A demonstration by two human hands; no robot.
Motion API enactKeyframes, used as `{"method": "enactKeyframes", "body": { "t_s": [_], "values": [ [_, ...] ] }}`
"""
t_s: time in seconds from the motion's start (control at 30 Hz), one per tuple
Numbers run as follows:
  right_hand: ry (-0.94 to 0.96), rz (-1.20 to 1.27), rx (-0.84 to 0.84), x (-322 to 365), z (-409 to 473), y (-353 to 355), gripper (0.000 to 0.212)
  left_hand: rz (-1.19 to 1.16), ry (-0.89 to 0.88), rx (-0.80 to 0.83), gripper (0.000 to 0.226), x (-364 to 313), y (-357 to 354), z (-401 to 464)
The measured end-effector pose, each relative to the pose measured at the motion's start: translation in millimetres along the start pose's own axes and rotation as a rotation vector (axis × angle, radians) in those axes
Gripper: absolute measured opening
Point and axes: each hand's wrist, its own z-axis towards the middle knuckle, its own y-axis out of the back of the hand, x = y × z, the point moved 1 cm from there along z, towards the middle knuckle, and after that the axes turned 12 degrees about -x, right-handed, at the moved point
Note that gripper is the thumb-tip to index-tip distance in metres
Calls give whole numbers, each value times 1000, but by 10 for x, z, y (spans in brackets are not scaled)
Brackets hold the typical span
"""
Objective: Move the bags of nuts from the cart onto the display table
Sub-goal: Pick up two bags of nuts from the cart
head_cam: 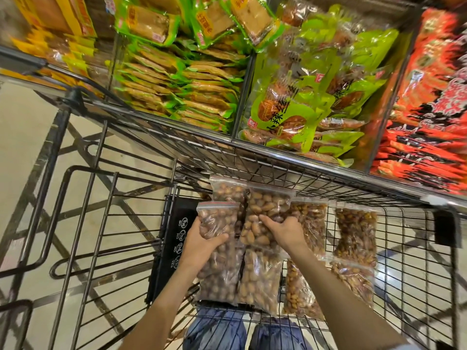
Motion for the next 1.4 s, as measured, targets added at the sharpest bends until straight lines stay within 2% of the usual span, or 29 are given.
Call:
{"method": "enactKeyframes", "body": {
  "t_s": [0.13, 0.2, 0.27, 0.47, 0.57, 0.6, 0.67, 0.7, 0.83, 0.9, 0.97, 1.03, 1.1, 1.17, 1.27, 1.33, 1.4],
  "values": [
    [-17, 127, 29, -59, -14, 12, 44, 37, -5, 43, 75, 13, 8, -20],
    [-24, 145, 21, -92, -54, 25, 54, 42, -8, 31, 85, 17, -7, -36],
    [-32, 187, 20, -134, -123, 50, 60, 40, -16, 17, 82, 51, -20, -37],
    [32, 349, 55, -267, -493, 398, 40, 18, 4, 37, 62, 47, 23, -135],
    [21, 414, 114, -418, -748, 701, 42, -8, 8, 85, 63, -106, 52, -357],
    [23, 435, 121, -456, -871, 828, 36, -15, -15, 105, 64, -188, 59, -463],
    [14, 473, 125, -566, -1103, 1066, 25, -40, -54, 159, 73, -340, 56, -677],
    [-1, 489, 125, -651, -1191, 1161, 28, -47, -64, 192, 79, -419, 46, -783],
    [9, 590, 78, -1034, -1557, 1547, 72, 4, -148, 317, 119, -760, -36, -1241],
    [33, 625, 21, -1170, -1784, 1788, 84, 53, -229, 340, 141, -929, -109, -1522],
    [42, 684, -24, -1372, -1986, 2056, 85, 134, -293, 361, 156, -1066, -244, -1766],
    [44, 751, -97, -1624, -2184, 2307, 87, 170, -332, 412, 150, -1208, -384, -2126],
    [34, 868, -133, -1948, -2369, 2538, 88, 220, -394, 463, 130, -1294, -566, -2447],
    [32, 951, -172, -2296, -2638, 2766, 66, 254, -466, 511, 117, -1364, -807, -2836],
    [29, 1047, -257, -2874, -3017, 3103, 49, 277, -525, 586, 111, -1381, -1188, -3509],
    [18, 1132, -329, -3310, -3223, 3282, 35, 293, -573, 636, 93, -1322, -1490, -3968],
    [12, 1211, -362, -3794, -3375, 3447, 42, 332, -643, 667, 79, -1251, -1789, -4415]
  ]
}}
